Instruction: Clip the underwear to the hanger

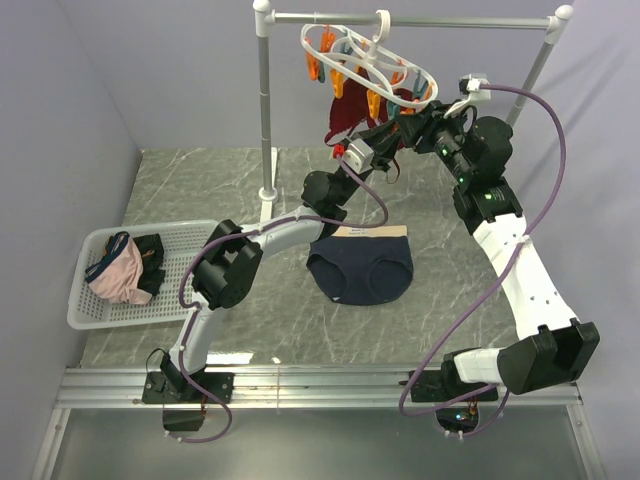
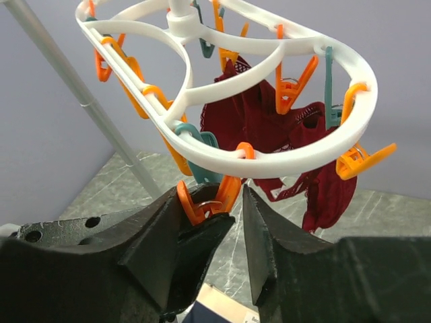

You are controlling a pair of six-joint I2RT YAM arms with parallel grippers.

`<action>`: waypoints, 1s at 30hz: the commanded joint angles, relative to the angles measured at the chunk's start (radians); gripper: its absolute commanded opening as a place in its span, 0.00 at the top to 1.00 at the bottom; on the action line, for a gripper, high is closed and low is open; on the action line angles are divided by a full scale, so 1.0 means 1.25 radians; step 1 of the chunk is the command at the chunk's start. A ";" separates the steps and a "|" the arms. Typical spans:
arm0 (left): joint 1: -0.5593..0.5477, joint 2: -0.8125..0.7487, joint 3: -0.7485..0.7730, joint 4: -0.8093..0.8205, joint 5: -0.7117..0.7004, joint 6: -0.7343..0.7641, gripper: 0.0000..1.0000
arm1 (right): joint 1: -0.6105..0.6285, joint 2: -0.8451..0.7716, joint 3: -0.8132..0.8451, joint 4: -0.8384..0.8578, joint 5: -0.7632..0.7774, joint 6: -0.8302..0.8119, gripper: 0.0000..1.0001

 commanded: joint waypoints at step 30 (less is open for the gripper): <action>0.011 -0.269 -0.354 -0.084 0.066 -0.059 0.43 | 0.006 0.014 0.092 -0.064 0.107 -0.005 1.00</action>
